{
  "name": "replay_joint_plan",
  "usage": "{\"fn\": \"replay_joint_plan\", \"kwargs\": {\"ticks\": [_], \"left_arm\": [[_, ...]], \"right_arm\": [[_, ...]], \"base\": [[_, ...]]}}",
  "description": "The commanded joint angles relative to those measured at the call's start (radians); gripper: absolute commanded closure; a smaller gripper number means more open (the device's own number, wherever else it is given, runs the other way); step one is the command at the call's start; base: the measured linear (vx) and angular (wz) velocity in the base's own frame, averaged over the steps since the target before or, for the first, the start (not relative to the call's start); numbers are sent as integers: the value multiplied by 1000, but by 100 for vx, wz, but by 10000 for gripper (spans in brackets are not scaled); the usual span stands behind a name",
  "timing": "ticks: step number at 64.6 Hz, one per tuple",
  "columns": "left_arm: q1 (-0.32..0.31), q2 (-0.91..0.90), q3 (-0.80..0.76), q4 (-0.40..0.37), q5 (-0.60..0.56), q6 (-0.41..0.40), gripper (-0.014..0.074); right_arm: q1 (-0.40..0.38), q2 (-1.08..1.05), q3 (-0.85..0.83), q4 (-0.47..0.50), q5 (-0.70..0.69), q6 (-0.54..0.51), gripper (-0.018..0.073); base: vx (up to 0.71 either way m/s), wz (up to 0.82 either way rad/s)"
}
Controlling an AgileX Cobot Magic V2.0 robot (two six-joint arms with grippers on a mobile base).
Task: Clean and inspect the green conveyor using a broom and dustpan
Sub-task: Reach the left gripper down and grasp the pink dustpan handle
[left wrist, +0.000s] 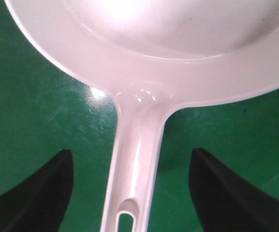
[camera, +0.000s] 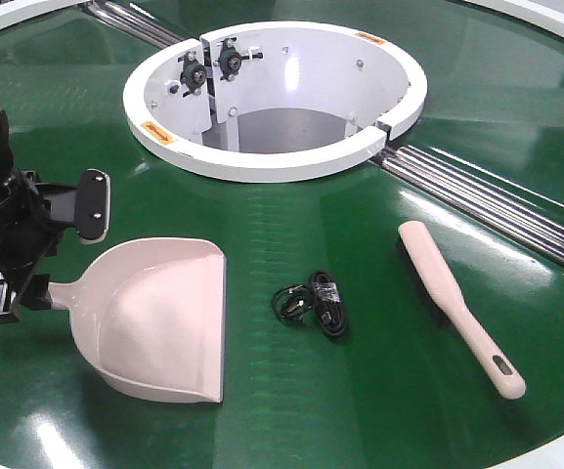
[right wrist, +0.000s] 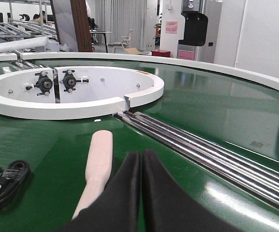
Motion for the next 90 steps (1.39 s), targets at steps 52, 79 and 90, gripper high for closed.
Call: {"fn": "replay_joint_plan", "kwargs": {"ticks": [52,79,90], "left_arm": [[-7,61,-29,48,-112,76,125],[-7,112,-29,56,-78,77,227],[-7,112,-29,54,-62,77,452]], "right_arm": [[-6,-12,4,-4,-71,2,568],[-6,-12,4,-4,-71,2,568],[-6,-12,4,-4,-71,2,568]], "base": [[0,0],[0,0],[0,0]]}}
